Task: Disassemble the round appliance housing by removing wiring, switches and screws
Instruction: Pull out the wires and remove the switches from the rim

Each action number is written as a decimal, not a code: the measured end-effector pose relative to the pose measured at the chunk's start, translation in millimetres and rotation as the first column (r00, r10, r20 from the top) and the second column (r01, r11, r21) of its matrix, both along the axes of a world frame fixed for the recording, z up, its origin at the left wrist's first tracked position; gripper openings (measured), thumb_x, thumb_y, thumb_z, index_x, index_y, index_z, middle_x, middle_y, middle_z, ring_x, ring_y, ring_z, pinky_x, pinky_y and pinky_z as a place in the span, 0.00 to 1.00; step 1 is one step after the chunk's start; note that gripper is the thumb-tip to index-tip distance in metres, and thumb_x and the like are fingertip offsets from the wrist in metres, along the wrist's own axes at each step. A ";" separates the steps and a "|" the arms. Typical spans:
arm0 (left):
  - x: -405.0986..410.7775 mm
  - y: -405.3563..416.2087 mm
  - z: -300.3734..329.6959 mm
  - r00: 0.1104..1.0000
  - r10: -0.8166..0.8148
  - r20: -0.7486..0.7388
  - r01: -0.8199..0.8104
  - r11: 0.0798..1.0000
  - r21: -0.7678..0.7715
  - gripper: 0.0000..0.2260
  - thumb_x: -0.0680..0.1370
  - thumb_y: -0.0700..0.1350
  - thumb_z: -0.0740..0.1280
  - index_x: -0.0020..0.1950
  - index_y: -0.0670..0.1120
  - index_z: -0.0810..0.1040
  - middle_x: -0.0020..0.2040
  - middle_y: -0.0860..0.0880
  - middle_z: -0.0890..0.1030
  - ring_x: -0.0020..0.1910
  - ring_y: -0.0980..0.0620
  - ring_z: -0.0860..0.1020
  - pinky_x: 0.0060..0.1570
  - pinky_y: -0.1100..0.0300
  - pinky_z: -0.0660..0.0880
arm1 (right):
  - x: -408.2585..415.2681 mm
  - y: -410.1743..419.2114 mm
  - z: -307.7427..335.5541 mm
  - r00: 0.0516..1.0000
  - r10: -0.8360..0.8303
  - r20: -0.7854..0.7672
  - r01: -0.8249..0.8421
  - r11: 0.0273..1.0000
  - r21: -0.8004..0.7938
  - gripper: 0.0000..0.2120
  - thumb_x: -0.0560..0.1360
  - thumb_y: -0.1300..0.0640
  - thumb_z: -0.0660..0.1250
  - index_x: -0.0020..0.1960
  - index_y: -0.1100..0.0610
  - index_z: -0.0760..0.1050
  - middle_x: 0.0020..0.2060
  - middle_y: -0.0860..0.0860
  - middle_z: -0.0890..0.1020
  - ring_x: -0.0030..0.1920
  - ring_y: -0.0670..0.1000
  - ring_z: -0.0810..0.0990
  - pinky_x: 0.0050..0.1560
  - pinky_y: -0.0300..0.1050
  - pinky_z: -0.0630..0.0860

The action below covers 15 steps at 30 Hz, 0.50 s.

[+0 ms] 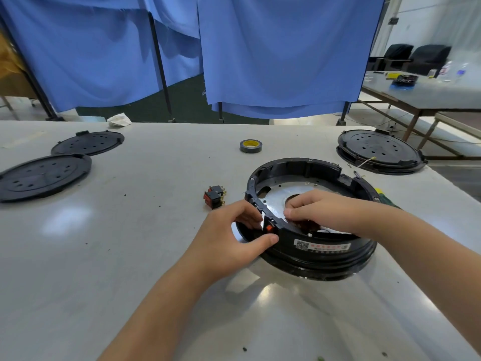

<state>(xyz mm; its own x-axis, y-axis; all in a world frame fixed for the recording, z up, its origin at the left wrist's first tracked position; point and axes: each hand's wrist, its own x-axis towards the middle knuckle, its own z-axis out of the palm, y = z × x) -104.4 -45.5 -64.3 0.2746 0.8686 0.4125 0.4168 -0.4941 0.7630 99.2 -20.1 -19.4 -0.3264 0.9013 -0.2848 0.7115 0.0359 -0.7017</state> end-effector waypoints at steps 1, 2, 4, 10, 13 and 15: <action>0.5 0.2 -0.3 1.000 0.003 0.000 -0.003 1.000 0.007 0.10 0.66 0.47 0.78 0.42 0.49 0.80 0.38 0.55 0.82 0.42 0.61 0.79 0.44 0.76 0.69 | -0.2 -0.4 -0.4 1.000 0.002 -0.001 -0.002 1.000 -0.003 0.21 0.79 0.51 0.62 0.27 0.51 0.72 0.24 0.42 0.71 0.29 0.44 0.67 0.36 0.40 0.64; 1.1 0.4 -0.7 1.000 0.005 -0.002 -0.005 1.000 0.016 0.10 0.66 0.47 0.78 0.42 0.49 0.79 0.38 0.55 0.82 0.41 0.61 0.79 0.44 0.75 0.69 | -0.5 -0.8 -0.5 1.000 0.006 -0.006 -0.006 1.000 -0.006 0.20 0.79 0.51 0.62 0.29 0.51 0.72 0.25 0.42 0.71 0.29 0.44 0.67 0.35 0.39 0.63; 2.3 0.3 -1.5 1.000 0.009 -0.011 -0.009 0.999 0.033 0.10 0.67 0.47 0.78 0.42 0.50 0.79 0.38 0.56 0.81 0.41 0.61 0.79 0.43 0.75 0.70 | -0.5 -2.0 0.9 1.000 0.020 -0.017 -0.021 1.000 -0.016 0.17 0.79 0.50 0.61 0.32 0.52 0.71 0.27 0.45 0.71 0.30 0.45 0.66 0.36 0.39 0.63; 3.4 -0.2 -2.5 0.999 0.028 -0.035 -0.025 0.997 0.072 0.10 0.67 0.49 0.77 0.43 0.50 0.79 0.38 0.56 0.81 0.41 0.60 0.79 0.43 0.71 0.72 | -2.0 -6.2 6.8 0.999 0.036 -0.022 -0.037 0.999 -0.033 0.15 0.78 0.48 0.62 0.36 0.53 0.72 0.32 0.50 0.71 0.36 0.50 0.66 0.40 0.43 0.63; 3.5 0.2 -2.6 0.998 0.030 -0.048 -0.026 0.997 0.076 0.10 0.67 0.50 0.77 0.43 0.50 0.79 0.37 0.57 0.81 0.41 0.59 0.79 0.43 0.67 0.74 | -5.2 -5.4 8.4 0.999 0.041 -0.018 -0.042 0.999 -0.025 0.15 0.79 0.49 0.62 0.35 0.54 0.72 0.31 0.50 0.71 0.36 0.50 0.66 0.42 0.45 0.64; 3.8 0.5 -2.4 0.998 0.028 -0.053 -0.024 0.997 0.080 0.10 0.67 0.52 0.75 0.43 0.50 0.79 0.37 0.57 0.81 0.41 0.59 0.79 0.43 0.65 0.74 | -6.8 -4.5 8.6 0.999 0.045 -0.016 -0.045 0.999 -0.023 0.16 0.79 0.50 0.62 0.34 0.54 0.72 0.29 0.49 0.72 0.36 0.51 0.66 0.43 0.47 0.63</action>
<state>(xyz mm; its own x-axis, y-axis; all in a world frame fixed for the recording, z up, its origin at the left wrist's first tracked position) -100.6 -45.0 -66.7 0.2760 0.8412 0.4650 0.4704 -0.5401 0.6979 92.4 -24.6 -10.8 -0.3709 0.8787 -0.3004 0.6987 0.0509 -0.7136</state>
